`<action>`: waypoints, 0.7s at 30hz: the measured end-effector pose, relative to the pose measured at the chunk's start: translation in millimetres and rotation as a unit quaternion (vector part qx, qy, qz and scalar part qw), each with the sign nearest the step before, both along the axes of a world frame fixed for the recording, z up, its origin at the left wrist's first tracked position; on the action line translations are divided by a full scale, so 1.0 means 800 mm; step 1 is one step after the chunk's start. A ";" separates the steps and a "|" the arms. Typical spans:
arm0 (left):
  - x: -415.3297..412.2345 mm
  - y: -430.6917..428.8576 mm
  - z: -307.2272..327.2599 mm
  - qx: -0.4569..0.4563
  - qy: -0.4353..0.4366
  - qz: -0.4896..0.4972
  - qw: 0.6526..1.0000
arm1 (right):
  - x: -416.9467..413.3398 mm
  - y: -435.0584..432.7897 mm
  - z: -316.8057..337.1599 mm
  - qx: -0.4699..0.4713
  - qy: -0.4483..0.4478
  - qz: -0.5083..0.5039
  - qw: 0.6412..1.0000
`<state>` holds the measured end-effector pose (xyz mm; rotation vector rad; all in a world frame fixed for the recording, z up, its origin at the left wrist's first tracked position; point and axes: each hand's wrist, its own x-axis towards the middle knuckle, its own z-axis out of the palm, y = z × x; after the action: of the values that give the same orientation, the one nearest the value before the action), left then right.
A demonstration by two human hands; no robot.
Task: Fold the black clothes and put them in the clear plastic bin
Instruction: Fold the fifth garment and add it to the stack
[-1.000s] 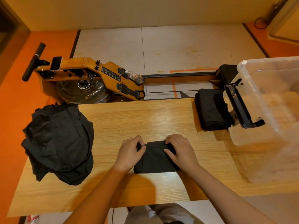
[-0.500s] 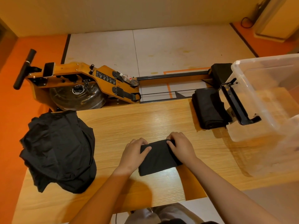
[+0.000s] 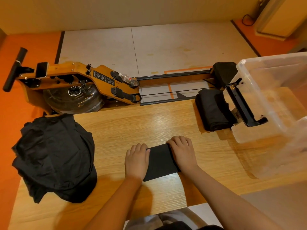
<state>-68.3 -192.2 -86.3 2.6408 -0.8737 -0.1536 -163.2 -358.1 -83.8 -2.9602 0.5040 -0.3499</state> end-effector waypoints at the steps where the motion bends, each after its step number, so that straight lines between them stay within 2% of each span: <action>1: 0.000 0.001 -0.001 -0.004 -0.004 0.008 1.000 | -0.003 -0.001 0.002 0.013 0.004 -0.011 1.000; 4: 0.000 0.003 0.003 -0.021 -0.014 0.029 0.999 | -0.010 -0.001 0.008 0.070 0.006 -0.050 0.996; 7: -0.003 0.005 0.011 -0.030 -0.046 -0.022 0.998 | -0.007 0.002 0.016 0.130 -0.023 -0.087 0.987; 13: -0.039 -0.005 0.027 -0.126 -0.048 -0.110 0.985 | 0.005 0.006 0.025 0.159 -0.065 -0.014 0.985; 17: -0.059 0.005 0.008 -0.038 -0.023 -0.205 0.978 | -0.011 0.008 0.019 0.147 -0.067 -0.017 0.987; 21: -0.053 0.007 0.005 0.046 -0.008 -0.206 0.977 | -0.021 0.013 0.023 0.078 -0.050 0.002 0.996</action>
<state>-110.5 -186.4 -82.5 2.5101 -1.4433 -0.2817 -180.1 -347.5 -65.5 -2.7777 0.4887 -0.4352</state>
